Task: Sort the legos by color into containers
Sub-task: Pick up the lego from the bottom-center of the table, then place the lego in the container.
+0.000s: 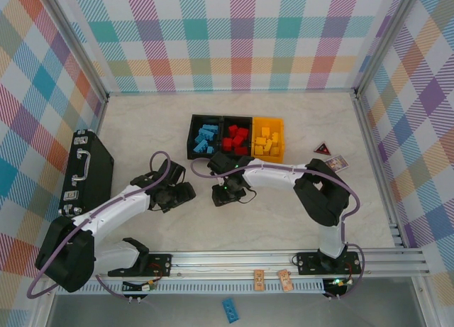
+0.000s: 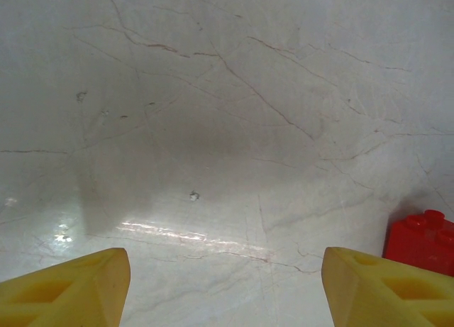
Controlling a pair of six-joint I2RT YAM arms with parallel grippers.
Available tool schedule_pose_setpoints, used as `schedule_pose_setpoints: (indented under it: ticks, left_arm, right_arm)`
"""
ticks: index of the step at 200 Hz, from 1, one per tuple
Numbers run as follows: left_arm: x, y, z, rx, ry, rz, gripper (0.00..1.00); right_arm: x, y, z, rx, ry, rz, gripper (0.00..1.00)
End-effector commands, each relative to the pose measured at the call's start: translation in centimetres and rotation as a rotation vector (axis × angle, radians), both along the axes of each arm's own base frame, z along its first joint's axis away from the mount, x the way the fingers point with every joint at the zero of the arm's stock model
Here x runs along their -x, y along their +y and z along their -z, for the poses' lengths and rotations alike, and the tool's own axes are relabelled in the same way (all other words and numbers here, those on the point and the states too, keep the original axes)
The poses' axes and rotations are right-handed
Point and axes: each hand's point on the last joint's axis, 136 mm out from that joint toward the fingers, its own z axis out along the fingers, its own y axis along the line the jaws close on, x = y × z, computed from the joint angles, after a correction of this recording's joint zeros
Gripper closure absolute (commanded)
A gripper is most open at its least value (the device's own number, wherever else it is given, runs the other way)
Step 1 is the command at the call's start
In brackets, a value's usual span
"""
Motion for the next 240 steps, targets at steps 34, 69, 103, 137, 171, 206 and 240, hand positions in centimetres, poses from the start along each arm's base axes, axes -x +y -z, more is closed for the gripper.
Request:
schedule_pose_setpoints:
  ticks: [34, 69, 103, 137, 171, 206, 240]
  left_arm:
    - [-1.0, -1.8, -0.4, 0.085, -0.017, 0.021, 0.29]
    - [-1.6, -2.9, -1.2, 0.110, -0.044, 0.047, 0.29]
    - [-2.1, -3.8, -1.4, 0.123, -0.056, 0.063, 0.29]
    - [-2.5, -4.7, -1.8, 0.125, -0.070, 0.081, 0.30]
    - [-2.7, -5.1, -1.9, 0.127, -0.078, 0.082, 0.30]
    - [-2.6, -5.2, -1.5, 0.121, -0.070, 0.083, 0.30]
    - [-2.4, -5.5, -1.2, 0.122, -0.063, 0.086, 0.30]
  right_arm:
    - [-3.5, -1.6, -5.2, -0.045, -0.118, 0.043, 0.78]
    - [-6.8, -3.5, -7.4, -0.051, -0.185, 0.090, 0.78]
    - [-10.5, -4.9, -9.3, -0.063, -0.235, 0.149, 0.78]
    - [-14.2, -5.6, -10.2, -0.059, -0.266, 0.199, 0.78]
    - [-17.5, -5.5, -9.7, -0.032, -0.267, 0.236, 0.78]
    - [-20.7, -5.5, -8.5, -0.011, -0.268, 0.265, 0.77]
    - [-22.6, -5.3, -7.7, 0.000, -0.248, 0.282, 0.76]
